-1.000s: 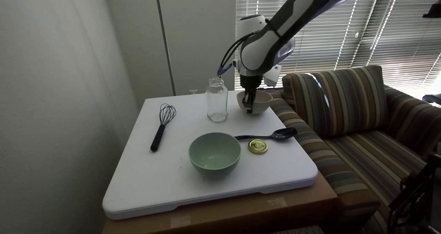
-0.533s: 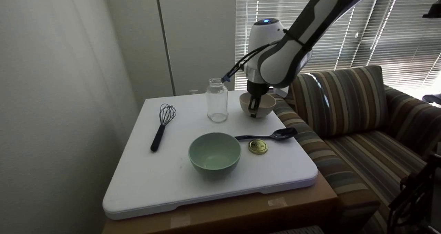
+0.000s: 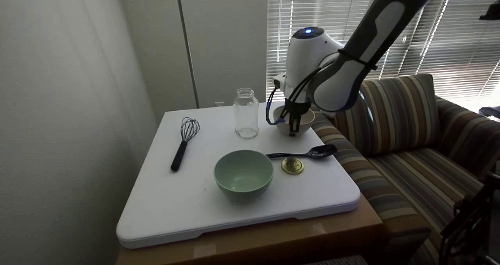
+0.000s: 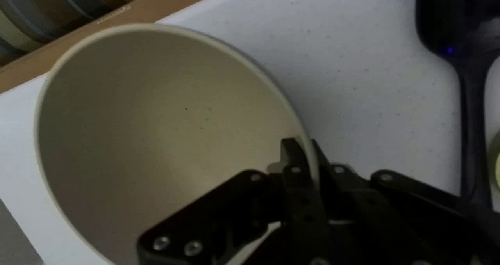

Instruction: Move the bowl that's closest to the couch slightly to the right then move it back

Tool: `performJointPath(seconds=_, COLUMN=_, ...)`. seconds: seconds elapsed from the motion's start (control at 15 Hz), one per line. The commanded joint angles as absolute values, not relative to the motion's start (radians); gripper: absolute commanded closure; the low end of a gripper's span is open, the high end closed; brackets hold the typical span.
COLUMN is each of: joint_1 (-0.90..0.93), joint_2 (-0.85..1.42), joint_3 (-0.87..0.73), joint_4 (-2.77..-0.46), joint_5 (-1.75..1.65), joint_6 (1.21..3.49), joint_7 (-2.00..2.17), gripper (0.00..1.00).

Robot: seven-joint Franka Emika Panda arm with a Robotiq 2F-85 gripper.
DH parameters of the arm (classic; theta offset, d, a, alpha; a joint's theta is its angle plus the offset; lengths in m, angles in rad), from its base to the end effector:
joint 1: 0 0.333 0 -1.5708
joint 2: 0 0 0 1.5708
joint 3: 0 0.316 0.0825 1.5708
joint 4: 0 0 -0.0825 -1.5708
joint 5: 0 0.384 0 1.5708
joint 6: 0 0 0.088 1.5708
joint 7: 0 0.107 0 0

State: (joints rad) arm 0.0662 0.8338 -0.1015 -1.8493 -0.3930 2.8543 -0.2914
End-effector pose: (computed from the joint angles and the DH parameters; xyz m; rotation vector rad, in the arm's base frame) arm 0.6353 0.0007 0.0850 2.7404 0.9454 0.1802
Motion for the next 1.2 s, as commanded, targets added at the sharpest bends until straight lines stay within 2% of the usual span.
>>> performJointPath(seconds=0.0, joint_1=0.072, joint_2=0.88, joint_3=-0.121, joint_4=-1.891, joint_5=-0.429, joint_6=2.892, joint_7=-0.293, gripper=0.68)
performJointPath(seconds=0.6, joint_1=0.078, joint_2=0.838, joint_3=-0.161, joint_4=-1.937, joint_5=-0.46, joint_6=2.936, joint_7=-0.295, gripper=0.05)
performJointPath(seconds=0.73, joint_1=0.079, joint_2=0.833, joint_3=-0.166, joint_4=-1.943, joint_5=-0.461, joint_6=2.938, joint_7=-0.295, gripper=0.0)
performJointPath(seconds=1.13, joint_1=0.09, joint_2=0.797, joint_3=-0.167, joint_4=-1.961, joint_5=-0.47, joint_6=2.949, joint_7=-0.302, gripper=0.0)
